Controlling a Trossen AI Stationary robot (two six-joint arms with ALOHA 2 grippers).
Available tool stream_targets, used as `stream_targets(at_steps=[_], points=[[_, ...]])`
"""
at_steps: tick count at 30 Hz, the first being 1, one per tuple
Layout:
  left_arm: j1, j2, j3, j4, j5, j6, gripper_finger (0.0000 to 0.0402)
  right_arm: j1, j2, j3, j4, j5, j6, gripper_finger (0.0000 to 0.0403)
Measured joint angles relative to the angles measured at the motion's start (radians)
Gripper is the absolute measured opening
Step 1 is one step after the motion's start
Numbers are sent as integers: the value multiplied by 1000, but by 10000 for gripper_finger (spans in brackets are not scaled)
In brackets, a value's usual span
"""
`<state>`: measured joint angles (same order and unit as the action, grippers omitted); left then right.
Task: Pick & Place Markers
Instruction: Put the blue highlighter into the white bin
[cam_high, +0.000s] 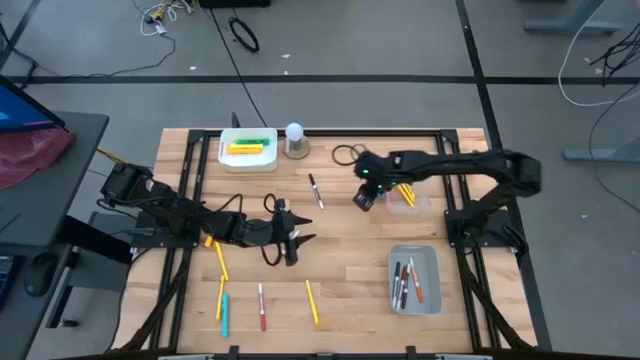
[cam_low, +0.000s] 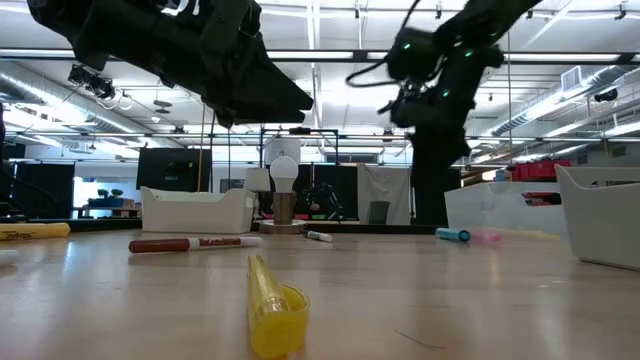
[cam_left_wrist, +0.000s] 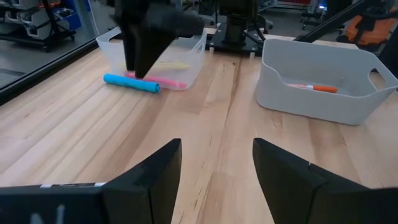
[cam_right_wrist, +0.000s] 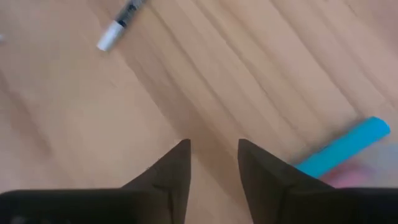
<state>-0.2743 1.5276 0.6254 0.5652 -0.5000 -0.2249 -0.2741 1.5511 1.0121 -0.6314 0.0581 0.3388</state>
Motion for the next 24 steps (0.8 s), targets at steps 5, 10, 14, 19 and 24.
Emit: stream_targets(at_steps=[5,10,14,19,24], points=[[3,0,0,0,0,-6,204,-1,182,162,-162,109,-18,100],[3,0,0,0,0,-21,204,-15,321,291,-366,253,-18,66],[3,0,0,0,0,-26,204,-28,375,316,-429,305,-29,37],[3,0,0,-1,0,-26,204,-45,409,295,-437,331,-63,5],[3,0,0,0,0,-25,204,-47,420,288,-444,411,-65,7]])
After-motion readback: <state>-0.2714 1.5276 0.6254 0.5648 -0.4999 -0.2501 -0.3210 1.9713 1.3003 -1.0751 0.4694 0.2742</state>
